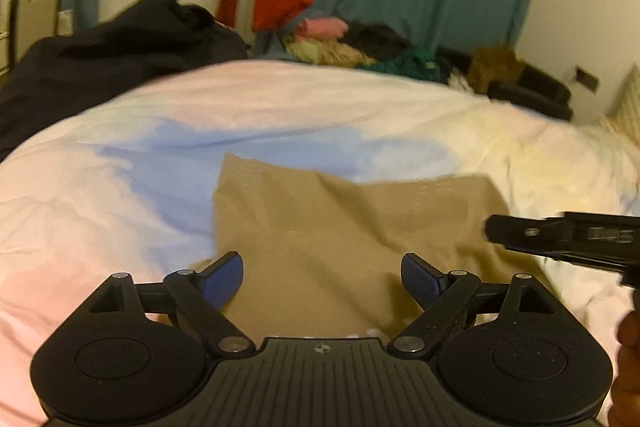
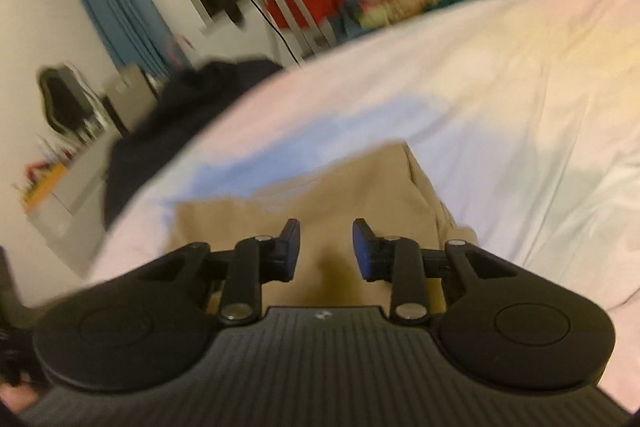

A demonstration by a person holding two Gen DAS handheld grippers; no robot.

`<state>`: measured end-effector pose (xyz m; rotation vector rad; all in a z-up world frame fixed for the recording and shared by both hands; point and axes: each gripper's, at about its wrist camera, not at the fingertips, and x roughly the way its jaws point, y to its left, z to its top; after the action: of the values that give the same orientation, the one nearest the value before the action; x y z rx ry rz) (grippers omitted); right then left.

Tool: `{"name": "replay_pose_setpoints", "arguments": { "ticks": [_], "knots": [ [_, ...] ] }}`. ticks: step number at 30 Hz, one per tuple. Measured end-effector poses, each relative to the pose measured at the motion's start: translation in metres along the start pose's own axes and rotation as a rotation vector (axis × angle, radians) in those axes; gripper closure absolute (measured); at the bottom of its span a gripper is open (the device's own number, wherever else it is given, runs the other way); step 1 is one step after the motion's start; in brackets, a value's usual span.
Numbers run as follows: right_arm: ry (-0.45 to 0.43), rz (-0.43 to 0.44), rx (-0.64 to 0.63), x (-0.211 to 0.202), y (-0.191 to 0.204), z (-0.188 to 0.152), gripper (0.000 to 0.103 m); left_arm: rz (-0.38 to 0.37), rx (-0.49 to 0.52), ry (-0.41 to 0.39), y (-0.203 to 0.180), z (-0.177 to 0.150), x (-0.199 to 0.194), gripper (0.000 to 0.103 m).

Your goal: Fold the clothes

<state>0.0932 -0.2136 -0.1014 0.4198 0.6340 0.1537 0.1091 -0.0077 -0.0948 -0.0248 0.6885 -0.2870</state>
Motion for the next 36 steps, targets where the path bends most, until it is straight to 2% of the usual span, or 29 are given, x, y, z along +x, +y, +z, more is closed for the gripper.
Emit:
{"name": "replay_pose_setpoints", "arguments": {
  "ticks": [5,8,12,17,23,26,31,34,36],
  "knots": [
    [0.061,-0.11,-0.118,0.039,0.008,-0.009,0.073,0.019,0.055,0.0,0.001,-0.009,0.021,0.015],
    [0.055,-0.12,-0.144,0.037,0.011,-0.012,0.072,0.019,0.061,-0.004,0.0,-0.01,0.023,0.014],
    [0.04,-0.104,-0.093,0.021,0.008,-0.011,0.072,0.014,0.038,-0.011,0.003,-0.011,0.015,0.015],
    [-0.031,-0.143,-0.136,-0.023,0.019,-0.018,0.07,-0.005,-0.007,-0.022,0.004,-0.015,-0.011,0.015],
    [-0.025,-0.127,-0.161,-0.063,0.03,-0.033,0.07,-0.019,0.039,-0.033,-0.012,-0.028,-0.052,0.015],
    [0.009,-0.15,-0.175,-0.064,0.03,-0.042,0.07,-0.018,0.026,0.005,-0.014,-0.038,-0.056,0.015],
    [0.11,-0.18,-0.181,-0.042,0.026,-0.054,0.07,-0.002,0.057,0.105,-0.016,-0.047,-0.036,0.014],
    [0.106,-0.194,-0.199,-0.04,0.028,-0.054,0.072,-0.016,0.026,0.119,-0.011,-0.047,-0.032,0.013],
    [0.081,-0.181,-0.158,-0.046,0.024,-0.052,0.072,-0.024,0.008,0.122,-0.008,-0.046,-0.032,0.012]
  ]
}}
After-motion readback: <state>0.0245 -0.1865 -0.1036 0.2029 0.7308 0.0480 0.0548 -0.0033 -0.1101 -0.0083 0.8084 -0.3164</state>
